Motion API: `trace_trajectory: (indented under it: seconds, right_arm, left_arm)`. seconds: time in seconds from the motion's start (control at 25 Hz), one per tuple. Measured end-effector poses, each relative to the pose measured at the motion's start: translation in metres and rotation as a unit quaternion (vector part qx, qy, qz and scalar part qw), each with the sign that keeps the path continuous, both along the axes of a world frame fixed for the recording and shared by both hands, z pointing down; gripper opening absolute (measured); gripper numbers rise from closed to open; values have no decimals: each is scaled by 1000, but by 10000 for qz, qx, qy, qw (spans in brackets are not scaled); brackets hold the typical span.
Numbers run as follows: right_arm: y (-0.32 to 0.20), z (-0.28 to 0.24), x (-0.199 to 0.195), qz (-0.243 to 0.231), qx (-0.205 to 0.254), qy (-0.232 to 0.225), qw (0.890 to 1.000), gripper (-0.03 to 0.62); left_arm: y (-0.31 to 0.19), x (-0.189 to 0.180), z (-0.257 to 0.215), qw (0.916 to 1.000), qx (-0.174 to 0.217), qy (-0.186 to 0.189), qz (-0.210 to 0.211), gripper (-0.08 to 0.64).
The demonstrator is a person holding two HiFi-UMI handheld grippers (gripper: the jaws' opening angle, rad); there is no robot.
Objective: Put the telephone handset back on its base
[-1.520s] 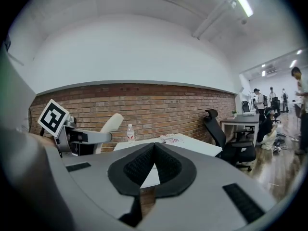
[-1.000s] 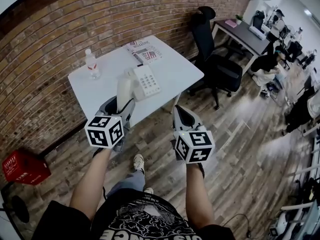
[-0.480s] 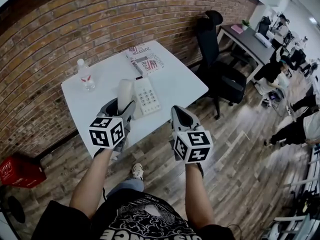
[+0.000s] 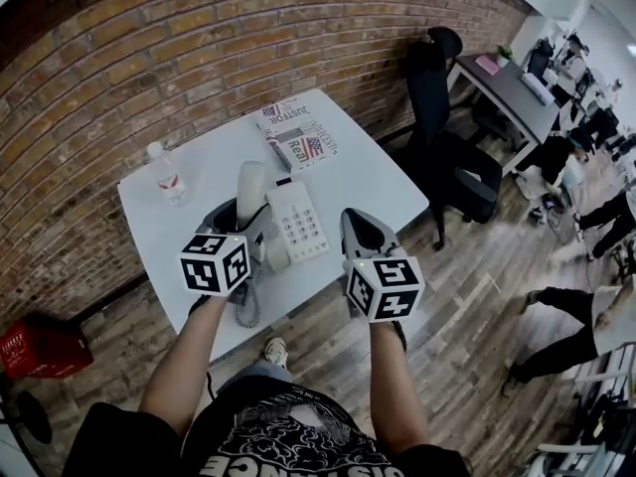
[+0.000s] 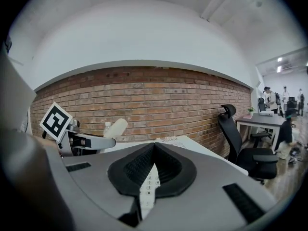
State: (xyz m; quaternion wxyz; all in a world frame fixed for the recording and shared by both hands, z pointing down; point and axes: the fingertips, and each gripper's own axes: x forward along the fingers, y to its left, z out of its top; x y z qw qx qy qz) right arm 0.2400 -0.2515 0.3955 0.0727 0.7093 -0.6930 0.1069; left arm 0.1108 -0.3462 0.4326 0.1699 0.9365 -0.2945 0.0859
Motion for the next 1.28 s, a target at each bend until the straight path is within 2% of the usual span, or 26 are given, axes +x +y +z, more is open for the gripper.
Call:
trace_trajectory:
  seconds: [0.44,0.6,0.92,1.28]
  right_arm:
    - [-44,9,11,-128,-137,-35,9998,0]
    - [-53,11,8,-312,-128,-67,9994,0]
    - [-58,19,11,-957,-96,-132,9953,0]
    - [-54,23,22,-1796,-121,-193,9835,0]
  left_arm:
    - [-34,10,16,9997,-198,-95,-66,220]
    - [-36,7,18,9995,-209,-133,-207,220]
    - [-26,4,27,9962,-248,-292,-782,221]
    - [-6,11,45,9841,-620,-515,-1580,221]
